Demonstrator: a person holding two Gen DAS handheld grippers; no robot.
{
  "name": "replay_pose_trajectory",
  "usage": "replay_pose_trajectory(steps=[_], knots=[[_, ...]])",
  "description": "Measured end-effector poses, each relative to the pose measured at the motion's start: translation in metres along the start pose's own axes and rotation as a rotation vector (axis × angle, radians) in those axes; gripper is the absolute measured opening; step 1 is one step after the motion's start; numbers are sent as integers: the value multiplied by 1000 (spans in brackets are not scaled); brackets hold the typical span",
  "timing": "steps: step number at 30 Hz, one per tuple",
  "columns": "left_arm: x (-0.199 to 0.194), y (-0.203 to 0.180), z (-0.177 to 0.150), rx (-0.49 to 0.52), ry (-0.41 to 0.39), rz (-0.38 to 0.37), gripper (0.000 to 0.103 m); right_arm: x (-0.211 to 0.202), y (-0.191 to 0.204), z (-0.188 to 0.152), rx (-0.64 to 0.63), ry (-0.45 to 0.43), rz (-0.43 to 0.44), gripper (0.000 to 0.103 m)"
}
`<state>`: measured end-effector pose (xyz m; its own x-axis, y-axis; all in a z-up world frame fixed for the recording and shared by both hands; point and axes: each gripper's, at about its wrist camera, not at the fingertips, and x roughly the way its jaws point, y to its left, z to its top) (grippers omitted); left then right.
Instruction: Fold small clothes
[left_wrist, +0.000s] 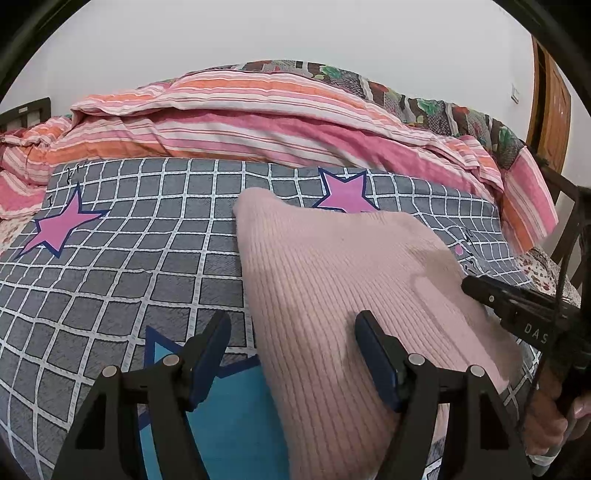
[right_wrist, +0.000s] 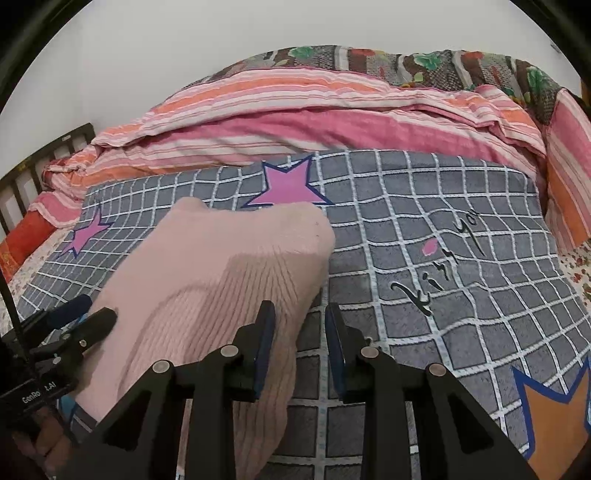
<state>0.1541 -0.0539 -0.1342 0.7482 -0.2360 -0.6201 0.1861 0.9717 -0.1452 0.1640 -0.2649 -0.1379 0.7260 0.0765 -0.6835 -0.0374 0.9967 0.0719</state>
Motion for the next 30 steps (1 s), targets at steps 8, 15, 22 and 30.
replay_pose_trajectory(steps=[8, 15, 22, 30], knots=[[-10, 0, -6, 19, 20, -28, 69, 23, -1, -10, -11, 81, -119, 0], [-16, 9, -13, -3, 35, -49, 69, -1, -22, -12, 106, 30, -50, 1], [-22, 14, -28, -3, 76, -73, 69, -30, -19, -37, 140, 85, -10, 22], [-62, -1, -23, -8, 107, -3, 67, -74, -10, -52, 126, 123, -5, 49]])
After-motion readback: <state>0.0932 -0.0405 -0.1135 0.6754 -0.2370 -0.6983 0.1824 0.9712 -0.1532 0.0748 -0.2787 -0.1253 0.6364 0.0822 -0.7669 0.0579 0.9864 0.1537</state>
